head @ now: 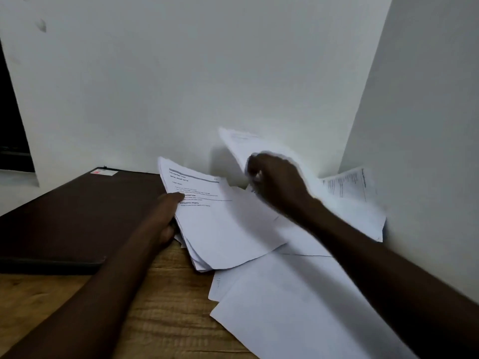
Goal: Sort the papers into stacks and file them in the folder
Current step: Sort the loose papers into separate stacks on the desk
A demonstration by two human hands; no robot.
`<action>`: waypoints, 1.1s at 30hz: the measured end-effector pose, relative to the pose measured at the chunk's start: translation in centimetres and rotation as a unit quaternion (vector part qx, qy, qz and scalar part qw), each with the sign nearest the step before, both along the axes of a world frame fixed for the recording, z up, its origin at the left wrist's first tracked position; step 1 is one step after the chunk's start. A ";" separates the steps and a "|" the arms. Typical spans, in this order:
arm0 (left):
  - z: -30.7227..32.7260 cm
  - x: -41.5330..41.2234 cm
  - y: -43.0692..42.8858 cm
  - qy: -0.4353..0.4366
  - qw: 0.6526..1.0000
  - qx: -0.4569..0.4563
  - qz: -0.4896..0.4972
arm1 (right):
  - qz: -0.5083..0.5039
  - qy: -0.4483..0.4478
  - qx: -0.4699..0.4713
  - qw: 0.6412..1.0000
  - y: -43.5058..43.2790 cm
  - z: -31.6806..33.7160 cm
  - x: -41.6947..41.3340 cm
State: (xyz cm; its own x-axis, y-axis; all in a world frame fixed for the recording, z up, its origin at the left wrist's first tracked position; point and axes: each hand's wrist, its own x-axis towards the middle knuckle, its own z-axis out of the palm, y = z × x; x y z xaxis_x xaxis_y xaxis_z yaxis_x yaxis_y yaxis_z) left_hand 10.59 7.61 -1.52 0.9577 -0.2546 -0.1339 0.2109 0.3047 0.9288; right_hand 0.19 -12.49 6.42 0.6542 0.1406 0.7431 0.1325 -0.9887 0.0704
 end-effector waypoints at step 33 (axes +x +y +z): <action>1.1 -0.9 0.1 -0.044 0.993 -0.022 -0.104 | 0.037 0.272 0.484 0.831 -2.9 -7.1 1.8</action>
